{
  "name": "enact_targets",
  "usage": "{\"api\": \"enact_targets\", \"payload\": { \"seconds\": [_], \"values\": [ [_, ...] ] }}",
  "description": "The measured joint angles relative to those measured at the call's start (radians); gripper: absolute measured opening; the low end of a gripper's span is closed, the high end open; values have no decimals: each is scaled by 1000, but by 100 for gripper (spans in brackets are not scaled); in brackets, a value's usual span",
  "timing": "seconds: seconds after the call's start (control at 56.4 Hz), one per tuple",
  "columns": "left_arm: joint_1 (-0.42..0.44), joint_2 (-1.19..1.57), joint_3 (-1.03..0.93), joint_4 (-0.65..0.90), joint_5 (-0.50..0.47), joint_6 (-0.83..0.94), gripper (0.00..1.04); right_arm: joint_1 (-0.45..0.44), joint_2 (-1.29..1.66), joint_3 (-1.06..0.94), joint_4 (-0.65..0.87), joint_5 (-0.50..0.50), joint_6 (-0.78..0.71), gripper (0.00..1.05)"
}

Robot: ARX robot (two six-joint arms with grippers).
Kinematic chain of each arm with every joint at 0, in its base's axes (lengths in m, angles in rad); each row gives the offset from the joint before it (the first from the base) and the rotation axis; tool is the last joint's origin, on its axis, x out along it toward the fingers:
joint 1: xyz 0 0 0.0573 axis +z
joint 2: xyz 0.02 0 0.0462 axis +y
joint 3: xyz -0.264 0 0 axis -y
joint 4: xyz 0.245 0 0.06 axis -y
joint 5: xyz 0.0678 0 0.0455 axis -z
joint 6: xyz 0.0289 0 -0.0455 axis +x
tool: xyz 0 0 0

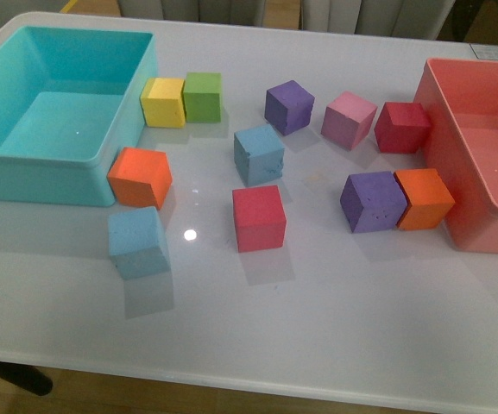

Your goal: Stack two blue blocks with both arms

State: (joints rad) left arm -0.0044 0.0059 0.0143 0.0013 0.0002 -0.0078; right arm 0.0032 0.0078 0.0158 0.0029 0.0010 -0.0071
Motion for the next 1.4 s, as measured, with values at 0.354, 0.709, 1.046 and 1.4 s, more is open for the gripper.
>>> {"api": "enact_targets", "payload": {
  "seconds": [0.354,0.709,1.046,1.4],
  "values": [
    [0,0,0,0,0,0,96,0,-2,0,-2,0,0,43],
    [-66,143,103,-247,-130,-29,96,0,-2,0,-2,0,0,95],
    [-342,801,263,-112,-212,-98,96,0,-3,0,-2,1,0,96],
    [-471,1563,438,275,-207,-225,96,0,-3,0,-2,0,0,96]
  ]
}}
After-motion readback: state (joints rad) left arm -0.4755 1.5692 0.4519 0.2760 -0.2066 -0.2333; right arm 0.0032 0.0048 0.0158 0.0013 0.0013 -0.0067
